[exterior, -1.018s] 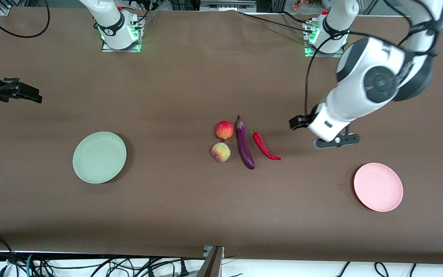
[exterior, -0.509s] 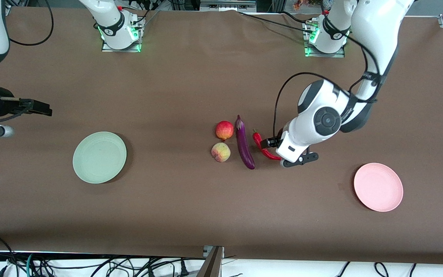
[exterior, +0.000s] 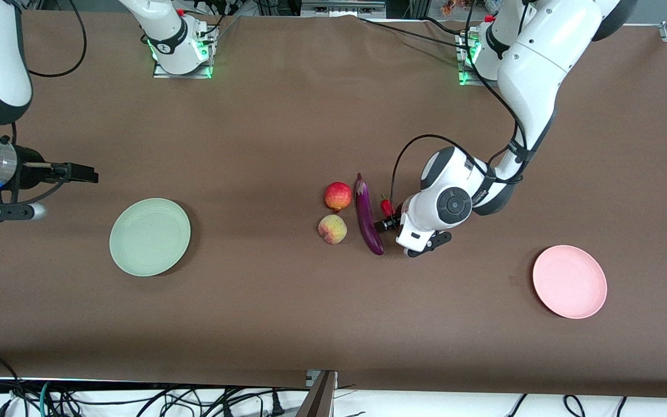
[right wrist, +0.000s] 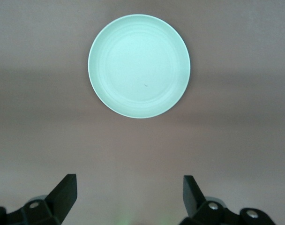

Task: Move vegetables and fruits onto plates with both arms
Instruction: 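Reach the left gripper down to the red chili pepper and grasp it, then carry the chili to the pink plate while the right gripper reaches the fruit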

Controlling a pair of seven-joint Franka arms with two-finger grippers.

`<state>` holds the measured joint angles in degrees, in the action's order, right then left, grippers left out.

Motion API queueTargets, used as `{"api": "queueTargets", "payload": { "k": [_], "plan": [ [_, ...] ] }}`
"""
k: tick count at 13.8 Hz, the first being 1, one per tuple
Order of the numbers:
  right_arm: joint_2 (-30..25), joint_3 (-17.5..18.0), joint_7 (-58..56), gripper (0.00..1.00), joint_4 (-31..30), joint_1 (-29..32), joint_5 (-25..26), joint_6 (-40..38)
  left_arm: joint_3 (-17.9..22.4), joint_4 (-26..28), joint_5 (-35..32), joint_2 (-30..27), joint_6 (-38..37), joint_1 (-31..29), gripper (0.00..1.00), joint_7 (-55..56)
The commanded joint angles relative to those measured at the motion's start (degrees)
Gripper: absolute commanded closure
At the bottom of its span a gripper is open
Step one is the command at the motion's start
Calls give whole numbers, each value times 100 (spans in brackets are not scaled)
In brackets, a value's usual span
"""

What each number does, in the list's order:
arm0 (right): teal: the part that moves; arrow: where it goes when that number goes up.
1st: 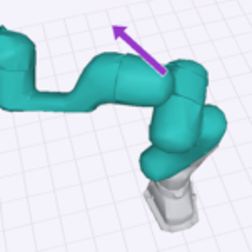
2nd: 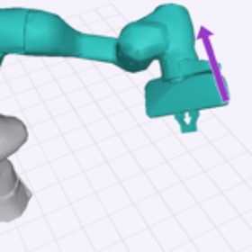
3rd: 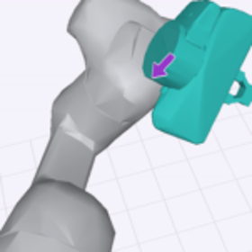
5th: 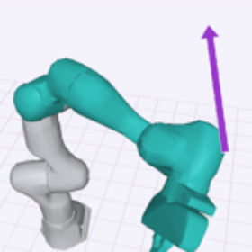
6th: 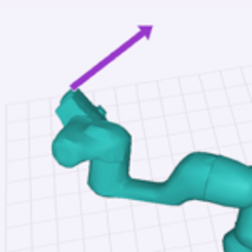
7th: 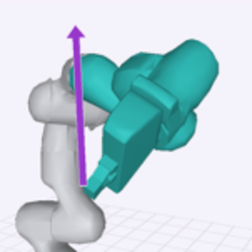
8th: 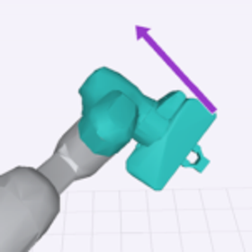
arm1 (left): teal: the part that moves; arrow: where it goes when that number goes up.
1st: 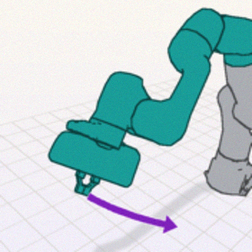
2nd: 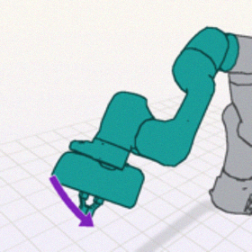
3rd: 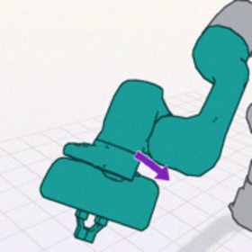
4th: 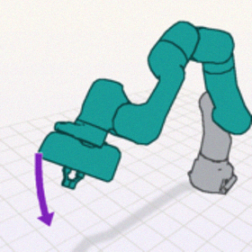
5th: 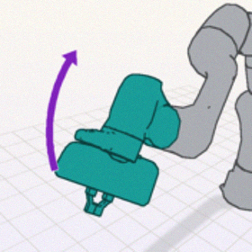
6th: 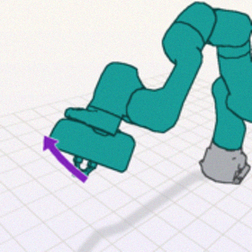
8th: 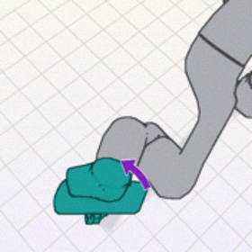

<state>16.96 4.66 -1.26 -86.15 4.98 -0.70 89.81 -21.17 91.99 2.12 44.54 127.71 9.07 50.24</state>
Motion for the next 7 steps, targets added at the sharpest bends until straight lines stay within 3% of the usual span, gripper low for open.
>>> {"api": "queueTargets", "payload": {
  "k": [1,3,4,5,7],
  "plan": [
    [132,0,-85,0,133,-145,-97,360,43,-173,-10,142,-44,86,62,109],
    [211,0,-33,0,133,-339,-35,467,34,-164,-2,213,-44,103,87,126],
    [255,0,-23,0,133,-400,-35,511,34,-155,-2,265,-53,103,94,135],
    [281,-9,-15,0,133,-566,-18,633,34,-164,-2,275,-53,103,100,144],
    [351,0,369,0,133,-682,-70,827,25,-190,60,231,-115,59,100,153]
  ]
}}
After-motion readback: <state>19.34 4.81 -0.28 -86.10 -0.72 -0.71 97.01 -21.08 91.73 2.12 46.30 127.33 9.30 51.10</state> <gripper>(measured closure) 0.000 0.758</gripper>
